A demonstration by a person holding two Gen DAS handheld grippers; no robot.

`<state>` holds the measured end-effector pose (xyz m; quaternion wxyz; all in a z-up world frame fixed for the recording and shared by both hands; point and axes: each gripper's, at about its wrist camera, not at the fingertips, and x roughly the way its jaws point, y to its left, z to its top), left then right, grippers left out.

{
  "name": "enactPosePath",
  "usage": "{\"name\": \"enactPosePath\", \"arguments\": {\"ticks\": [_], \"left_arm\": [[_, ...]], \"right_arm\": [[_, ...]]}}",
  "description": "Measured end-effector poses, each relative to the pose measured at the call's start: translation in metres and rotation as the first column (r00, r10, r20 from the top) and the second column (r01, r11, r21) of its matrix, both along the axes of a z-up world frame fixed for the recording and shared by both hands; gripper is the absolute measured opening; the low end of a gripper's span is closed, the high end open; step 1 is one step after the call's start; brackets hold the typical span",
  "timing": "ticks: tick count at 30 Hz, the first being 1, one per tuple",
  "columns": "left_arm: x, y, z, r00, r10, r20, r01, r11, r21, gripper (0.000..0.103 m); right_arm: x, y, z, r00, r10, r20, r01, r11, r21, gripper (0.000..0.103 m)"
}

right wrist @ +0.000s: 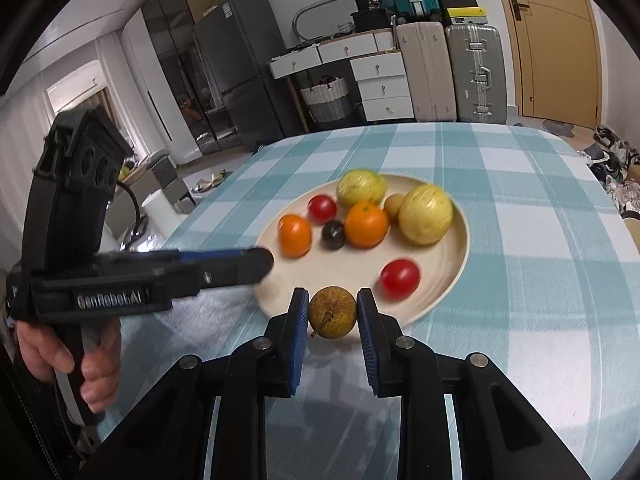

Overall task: Organize fruits
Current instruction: 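Lower the plum and tan fruit onto the plate and open both tools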

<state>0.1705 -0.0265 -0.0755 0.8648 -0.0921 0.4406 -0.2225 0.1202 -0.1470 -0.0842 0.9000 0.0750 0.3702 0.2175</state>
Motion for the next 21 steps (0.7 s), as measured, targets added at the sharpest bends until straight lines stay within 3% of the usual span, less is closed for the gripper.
{"name": "enactPosePath", "arguments": {"ticks": [21], "left_arm": [[0.056, -0.034, -0.015, 0.999, -0.023, -0.04, 0.024, 0.999, 0.029, 0.022]], "right_arm": [[0.071, -0.013, -0.006, 0.999, -0.012, -0.035, 0.014, 0.999, 0.042, 0.025]]}}
